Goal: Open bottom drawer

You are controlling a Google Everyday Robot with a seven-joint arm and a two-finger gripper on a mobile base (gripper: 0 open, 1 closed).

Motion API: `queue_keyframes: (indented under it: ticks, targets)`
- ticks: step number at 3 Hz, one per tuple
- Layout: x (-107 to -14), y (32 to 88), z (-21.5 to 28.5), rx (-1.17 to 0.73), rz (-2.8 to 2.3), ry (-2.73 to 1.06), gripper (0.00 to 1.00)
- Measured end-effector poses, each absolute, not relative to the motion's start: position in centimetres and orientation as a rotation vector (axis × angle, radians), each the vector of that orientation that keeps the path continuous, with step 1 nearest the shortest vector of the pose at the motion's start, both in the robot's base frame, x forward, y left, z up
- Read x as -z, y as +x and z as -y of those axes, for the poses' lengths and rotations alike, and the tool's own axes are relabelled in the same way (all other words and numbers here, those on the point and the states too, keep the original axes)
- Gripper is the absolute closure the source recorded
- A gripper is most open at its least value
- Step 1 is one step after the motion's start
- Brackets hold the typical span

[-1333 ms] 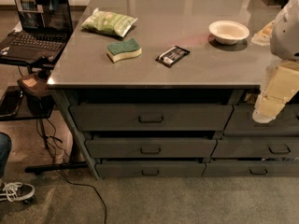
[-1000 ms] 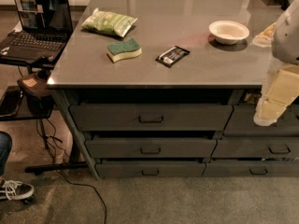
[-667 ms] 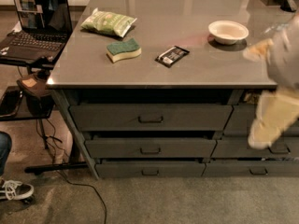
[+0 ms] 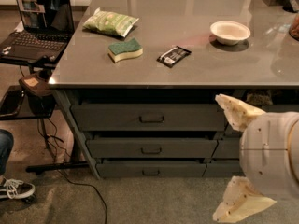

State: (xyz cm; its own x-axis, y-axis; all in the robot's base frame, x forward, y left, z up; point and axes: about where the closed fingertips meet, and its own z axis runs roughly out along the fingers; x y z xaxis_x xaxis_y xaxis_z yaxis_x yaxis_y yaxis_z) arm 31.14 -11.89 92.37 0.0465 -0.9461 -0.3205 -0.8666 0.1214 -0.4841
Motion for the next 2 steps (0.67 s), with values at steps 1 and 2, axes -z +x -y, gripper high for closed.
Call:
queue_keyframes:
  ticks: [1, 2]
  targets:
    - [-92.4, 31.1, 11.9, 0.178, -1.827, -1.753, 0.0]
    - [-88.9, 31.0, 9.1, 0.123, -1.815, -1.759, 0.0]
